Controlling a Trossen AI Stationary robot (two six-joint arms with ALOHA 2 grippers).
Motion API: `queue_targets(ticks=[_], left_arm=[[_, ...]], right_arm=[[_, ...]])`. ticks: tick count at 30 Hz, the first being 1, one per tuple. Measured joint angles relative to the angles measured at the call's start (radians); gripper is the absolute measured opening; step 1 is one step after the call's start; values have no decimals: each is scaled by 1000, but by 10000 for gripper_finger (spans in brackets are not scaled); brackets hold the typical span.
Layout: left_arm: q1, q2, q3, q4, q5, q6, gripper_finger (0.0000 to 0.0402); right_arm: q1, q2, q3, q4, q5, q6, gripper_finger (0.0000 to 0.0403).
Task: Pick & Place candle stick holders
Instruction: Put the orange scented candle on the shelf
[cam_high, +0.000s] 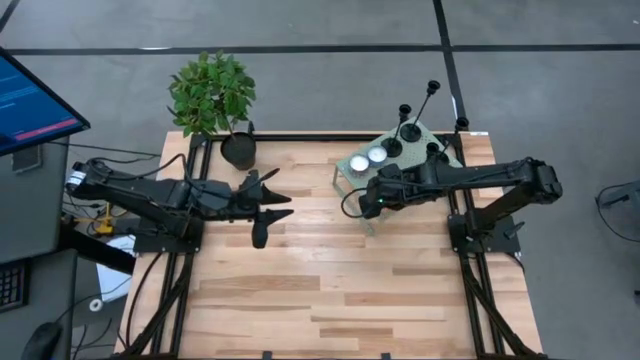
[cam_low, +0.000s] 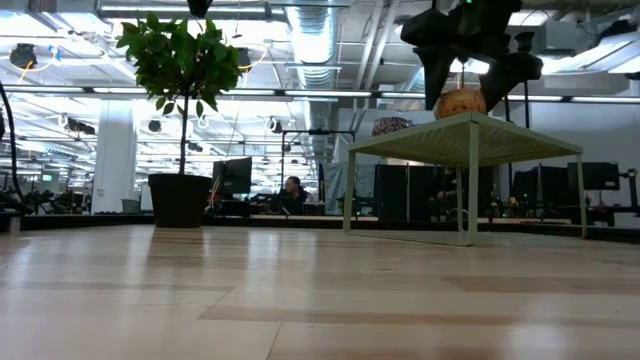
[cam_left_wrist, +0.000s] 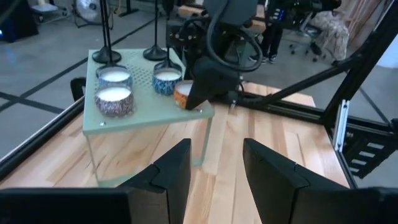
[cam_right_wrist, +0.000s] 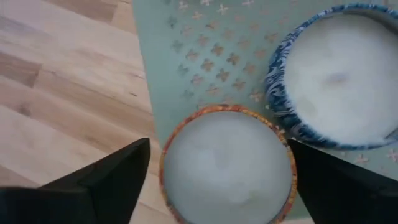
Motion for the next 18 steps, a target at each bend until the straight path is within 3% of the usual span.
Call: queue_targets(ticks=[5, 18], left_arm=[[12, 0, 0, 20, 0, 0, 145], [17, 0, 0, 29, 0, -3, 145]], right_arm=[[2, 0, 25, -15, -9, -4, 377], [99, -2, 188, -237, 12, 15, 357]])
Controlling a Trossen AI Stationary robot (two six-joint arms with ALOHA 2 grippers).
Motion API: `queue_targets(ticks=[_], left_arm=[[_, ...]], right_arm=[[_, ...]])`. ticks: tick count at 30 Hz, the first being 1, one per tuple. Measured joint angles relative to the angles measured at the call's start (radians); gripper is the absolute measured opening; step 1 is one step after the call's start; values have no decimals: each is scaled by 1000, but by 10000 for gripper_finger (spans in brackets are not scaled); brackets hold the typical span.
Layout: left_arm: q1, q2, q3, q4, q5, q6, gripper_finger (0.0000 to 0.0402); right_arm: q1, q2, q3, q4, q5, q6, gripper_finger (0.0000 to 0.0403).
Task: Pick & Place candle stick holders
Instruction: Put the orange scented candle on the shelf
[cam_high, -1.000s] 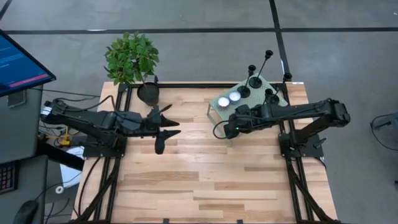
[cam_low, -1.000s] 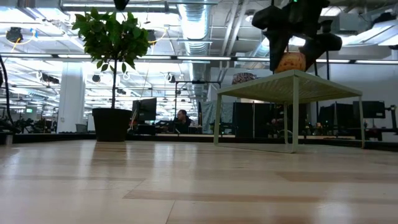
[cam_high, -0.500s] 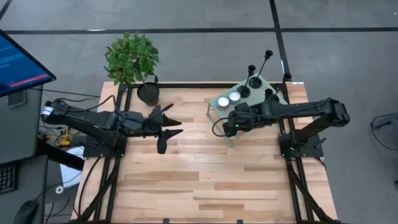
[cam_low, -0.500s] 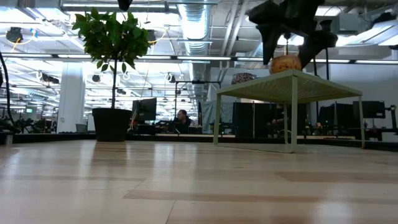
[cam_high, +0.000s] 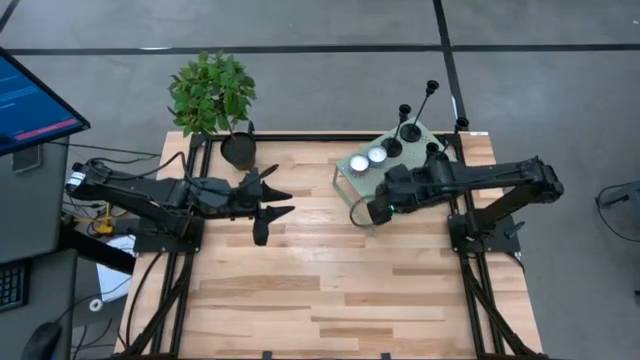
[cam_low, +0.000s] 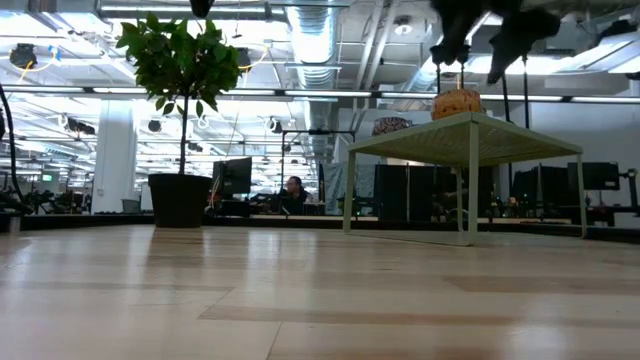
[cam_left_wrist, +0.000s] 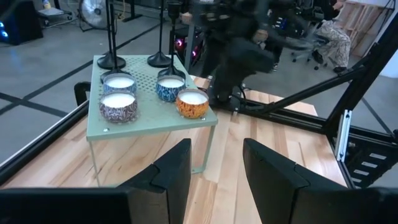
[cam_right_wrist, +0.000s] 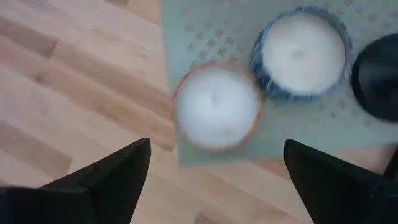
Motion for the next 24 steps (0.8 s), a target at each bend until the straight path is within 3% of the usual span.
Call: queue_targets(ticks=[5, 11, 21, 24], left_arm=[[0, 0, 0, 8, 0, 0, 145], [0, 23, 0, 26, 0, 0, 145], [0, 44, 0, 57, 0, 37, 145], [0, 41, 0, 60, 0, 44, 145]], right_arm=[[126, -10, 23, -84, 35, 61, 328], [241, -10, -86, -52, 114, 138, 252], [288, -8, -271, 128, 296, 176, 36], [302, -8, -278, 127, 341, 176, 9]])
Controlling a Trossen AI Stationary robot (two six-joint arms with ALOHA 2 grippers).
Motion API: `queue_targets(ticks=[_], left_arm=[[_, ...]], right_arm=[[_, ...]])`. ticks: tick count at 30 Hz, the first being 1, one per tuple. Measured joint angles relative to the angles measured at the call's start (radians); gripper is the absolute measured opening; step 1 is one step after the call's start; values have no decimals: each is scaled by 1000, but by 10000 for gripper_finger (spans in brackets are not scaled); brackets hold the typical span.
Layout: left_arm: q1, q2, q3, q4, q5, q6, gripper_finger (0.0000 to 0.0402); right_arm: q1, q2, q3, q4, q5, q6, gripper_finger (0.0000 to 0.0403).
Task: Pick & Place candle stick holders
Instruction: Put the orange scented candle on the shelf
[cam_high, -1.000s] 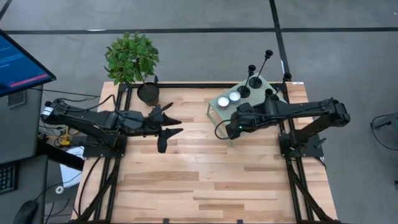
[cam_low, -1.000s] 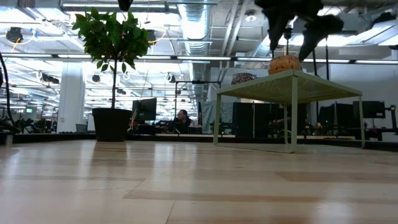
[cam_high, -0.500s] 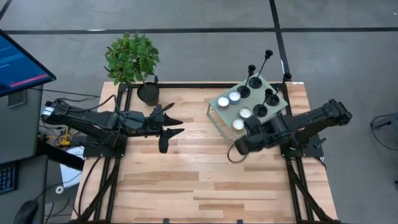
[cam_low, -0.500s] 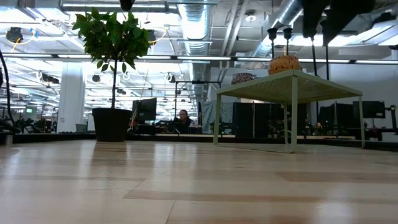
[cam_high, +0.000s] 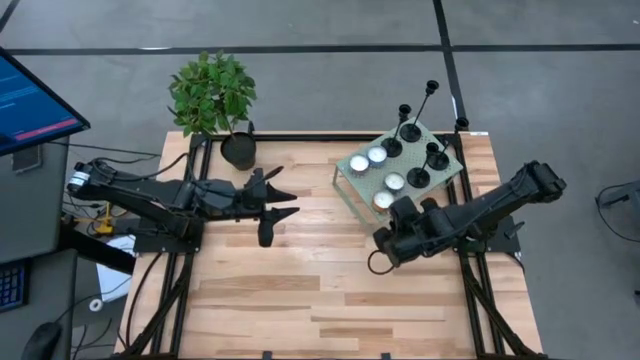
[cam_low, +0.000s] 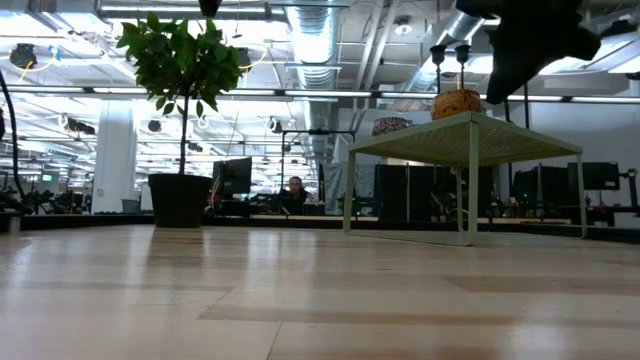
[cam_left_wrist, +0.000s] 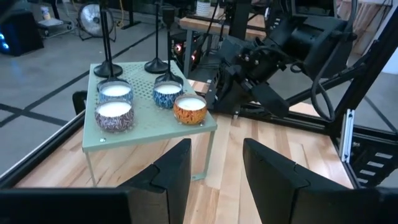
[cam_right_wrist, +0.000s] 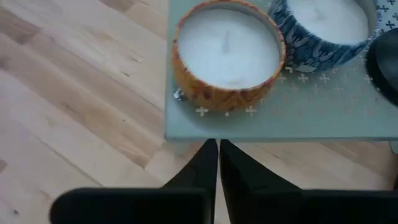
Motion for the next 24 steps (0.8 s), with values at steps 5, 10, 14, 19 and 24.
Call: queue_targets(ticks=[5, 10, 14, 19, 24], left_arm=[[0, -1, 0, 5, 0, 7, 145], [0, -1, 0, 11, 0, 9, 145], [0, -1, 0, 13, 0, 9, 145], [0, -1, 0, 12, 0, 9, 145], [0, -1, 0, 12, 0, 7, 145]], right_arm=[[9, 0, -2, 5, 23, -21, 10], [-11, 0, -2, 68, 26, -84, 6], [-40, 0, -2, 92, 26, -142, 1], [-90, 0, -2, 91, 26, -209, 1], [-131, 0, -2, 107, 16, -276, 1]])
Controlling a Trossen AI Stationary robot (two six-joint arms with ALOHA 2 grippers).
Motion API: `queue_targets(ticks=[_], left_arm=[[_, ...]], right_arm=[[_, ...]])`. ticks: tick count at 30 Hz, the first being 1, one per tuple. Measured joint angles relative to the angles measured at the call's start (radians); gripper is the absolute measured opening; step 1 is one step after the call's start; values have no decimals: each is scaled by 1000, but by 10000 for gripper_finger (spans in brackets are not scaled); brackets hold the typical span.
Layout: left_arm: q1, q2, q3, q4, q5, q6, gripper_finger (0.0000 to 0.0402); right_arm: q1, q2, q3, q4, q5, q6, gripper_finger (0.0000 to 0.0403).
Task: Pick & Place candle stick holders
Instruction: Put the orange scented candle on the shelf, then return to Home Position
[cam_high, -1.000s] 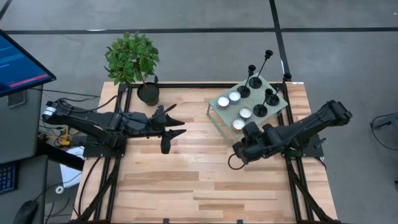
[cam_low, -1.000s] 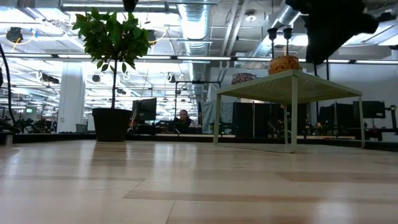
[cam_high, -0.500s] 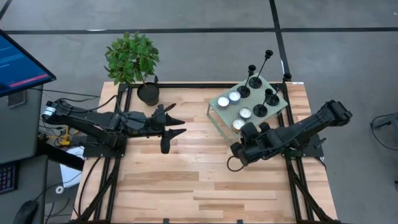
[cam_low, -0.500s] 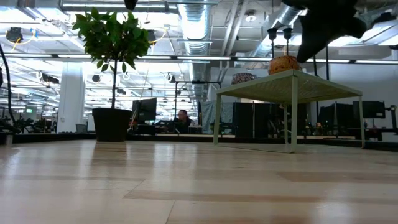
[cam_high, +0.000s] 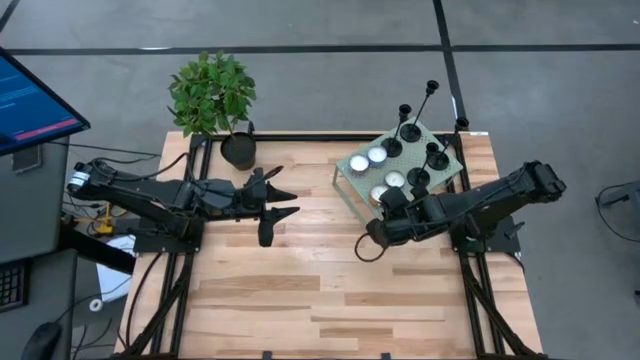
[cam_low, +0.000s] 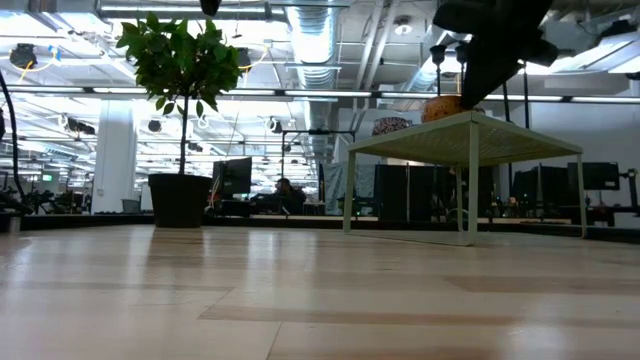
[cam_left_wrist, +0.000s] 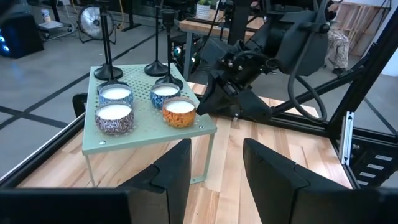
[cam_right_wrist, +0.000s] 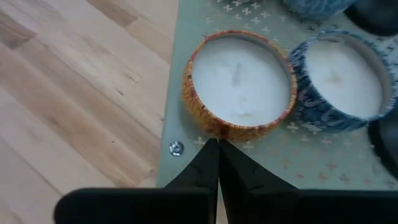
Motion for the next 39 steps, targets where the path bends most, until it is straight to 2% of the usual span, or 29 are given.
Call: queue_targets(ticks=[9, 13, 19, 24, 28, 33, 36, 39], left_arm=[[0, 0, 0, 0, 0, -1, 145], [0, -17, 0, 58, 0, -2, 145], [1, -135, 22, 131, 39, -9, 118], [12, -253, 48, 126, 111, 7, 58], [22, -337, 77, 128, 116, 62, 8], [22, -399, 83, 127, 136, 71, 4], [21, -430, 84, 111, 136, 98, 4], [21, -470, 83, 57, 103, 94, 5]], right_arm=[[53, -30, 57, -40, -14, 1, 1], [122, -99, 129, -63, 74, -39, 1], [225, -266, 261, -45, 289, -316, 1], [264, -440, 303, 63, 324, -615, 0], [300, -584, 303, 210, 238, -867, 0], [331, -727, 285, 400, 14, -1129, 0], [337, -820, 260, 480, -105, -1233, 0], [336, -900, 235, 504, -126, -1300, 0]])
